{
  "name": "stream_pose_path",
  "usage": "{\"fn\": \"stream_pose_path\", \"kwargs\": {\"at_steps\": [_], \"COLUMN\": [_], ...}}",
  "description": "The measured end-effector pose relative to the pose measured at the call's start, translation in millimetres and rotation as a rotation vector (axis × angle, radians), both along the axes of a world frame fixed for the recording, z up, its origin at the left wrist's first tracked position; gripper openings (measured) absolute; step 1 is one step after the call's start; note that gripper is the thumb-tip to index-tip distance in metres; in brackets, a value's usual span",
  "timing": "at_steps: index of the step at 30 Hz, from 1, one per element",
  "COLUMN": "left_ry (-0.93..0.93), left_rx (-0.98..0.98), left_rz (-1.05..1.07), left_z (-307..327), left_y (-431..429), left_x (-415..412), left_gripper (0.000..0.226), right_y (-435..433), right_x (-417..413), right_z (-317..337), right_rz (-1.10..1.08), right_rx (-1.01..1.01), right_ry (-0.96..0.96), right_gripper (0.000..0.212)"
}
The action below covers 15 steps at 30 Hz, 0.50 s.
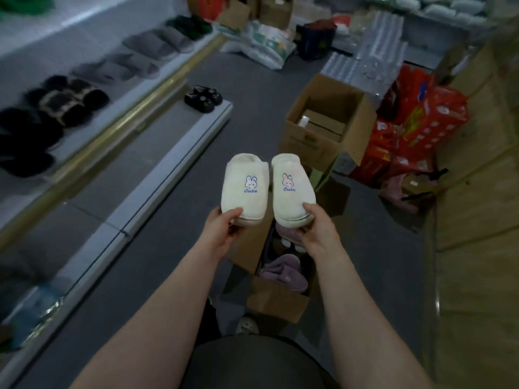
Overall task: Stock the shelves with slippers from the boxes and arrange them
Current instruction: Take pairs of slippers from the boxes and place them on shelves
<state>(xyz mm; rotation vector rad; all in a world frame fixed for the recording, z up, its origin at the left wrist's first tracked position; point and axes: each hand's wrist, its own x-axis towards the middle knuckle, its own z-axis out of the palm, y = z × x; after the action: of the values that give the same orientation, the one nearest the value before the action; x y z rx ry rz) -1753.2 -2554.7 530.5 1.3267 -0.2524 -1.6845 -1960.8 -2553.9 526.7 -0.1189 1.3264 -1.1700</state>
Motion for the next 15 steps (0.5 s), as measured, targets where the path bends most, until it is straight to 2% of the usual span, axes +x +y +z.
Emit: {"fn": "stream_pose_path", "kwargs": {"at_steps": [7,15], "left_ry": [0.023,0.055], "left_rx": [-0.049,-0.065], "left_rz": [0.213,0.341], "left_z": [13,21], "left_y": [51,104], "left_x": [58,147], "left_gripper": [0.037,0.048], "right_y": [14,38], "right_x": [65,158], "right_z": [17,30], "right_rz": [0.175,0.302], "right_rx": [-0.059,-0.111], "right_ry": [-0.008,0.028], "right_gripper": [0.048,0.045]}}
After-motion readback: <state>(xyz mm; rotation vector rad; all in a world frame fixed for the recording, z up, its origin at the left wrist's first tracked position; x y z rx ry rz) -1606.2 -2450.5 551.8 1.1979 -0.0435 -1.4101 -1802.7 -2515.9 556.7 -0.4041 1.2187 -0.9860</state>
